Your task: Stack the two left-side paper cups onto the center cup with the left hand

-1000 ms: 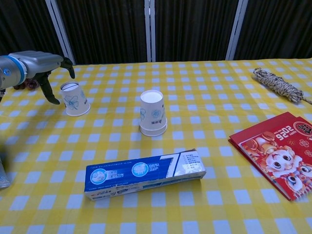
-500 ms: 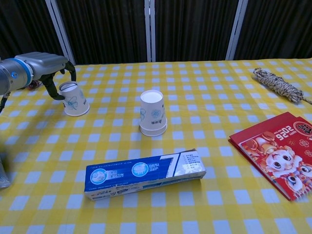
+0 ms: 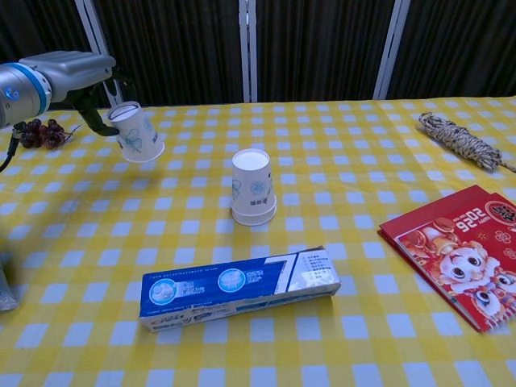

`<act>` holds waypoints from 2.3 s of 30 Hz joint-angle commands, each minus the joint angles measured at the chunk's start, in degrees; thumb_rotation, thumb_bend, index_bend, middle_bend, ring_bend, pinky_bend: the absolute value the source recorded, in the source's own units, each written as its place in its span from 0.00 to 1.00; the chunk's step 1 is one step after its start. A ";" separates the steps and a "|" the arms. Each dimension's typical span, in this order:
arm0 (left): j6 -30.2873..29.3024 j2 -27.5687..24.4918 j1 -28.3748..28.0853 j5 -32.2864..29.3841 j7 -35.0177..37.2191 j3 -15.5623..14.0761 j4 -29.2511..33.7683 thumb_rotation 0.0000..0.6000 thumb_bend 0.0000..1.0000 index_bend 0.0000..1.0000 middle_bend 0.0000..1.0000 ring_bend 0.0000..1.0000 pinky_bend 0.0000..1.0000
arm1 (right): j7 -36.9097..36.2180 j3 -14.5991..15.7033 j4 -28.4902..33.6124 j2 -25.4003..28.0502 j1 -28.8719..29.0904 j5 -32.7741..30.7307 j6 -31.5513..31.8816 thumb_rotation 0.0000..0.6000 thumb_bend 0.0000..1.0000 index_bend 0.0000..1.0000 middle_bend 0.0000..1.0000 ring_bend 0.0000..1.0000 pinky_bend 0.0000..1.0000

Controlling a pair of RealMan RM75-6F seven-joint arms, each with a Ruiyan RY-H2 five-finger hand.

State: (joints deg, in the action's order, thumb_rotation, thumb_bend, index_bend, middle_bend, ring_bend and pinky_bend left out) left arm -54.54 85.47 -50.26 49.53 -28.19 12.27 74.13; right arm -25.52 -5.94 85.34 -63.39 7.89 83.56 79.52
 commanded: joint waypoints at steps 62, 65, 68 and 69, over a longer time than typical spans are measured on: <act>-7.23 -2.38 -6.49 -3.20 -10.39 -1.44 24.26 1.00 0.17 0.14 0.00 0.00 0.07 | -1.63 0.19 1.08 1.29 -0.90 0.71 1.26 1.00 0.08 0.00 0.00 0.00 0.00; -10.27 -4.38 -3.40 0.90 -7.41 -2.82 25.64 1.00 0.17 0.13 0.00 0.00 0.06 | -0.86 0.29 0.99 1.04 -0.84 0.75 1.15 1.00 0.08 0.00 0.00 0.00 0.00; -15.27 -6.65 1.64 6.69 -2.96 -5.56 27.77 1.00 0.17 0.11 0.00 0.00 0.05 | 0.36 0.48 0.88 0.58 -0.67 0.93 0.94 1.00 0.08 0.00 0.00 0.00 0.00; -16.88 -7.36 3.41 8.74 -1.49 -6.76 28.25 1.00 0.17 0.11 0.00 0.00 0.04 | 0.88 0.57 0.86 0.42 -0.60 1.03 0.85 1.00 0.08 0.00 0.00 0.00 0.00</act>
State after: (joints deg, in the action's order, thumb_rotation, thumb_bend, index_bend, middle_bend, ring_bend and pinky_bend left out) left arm -67.06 80.51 -51.35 53.33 -33.72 8.41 100.32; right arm -25.14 -5.50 86.26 -62.72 7.17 84.45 80.51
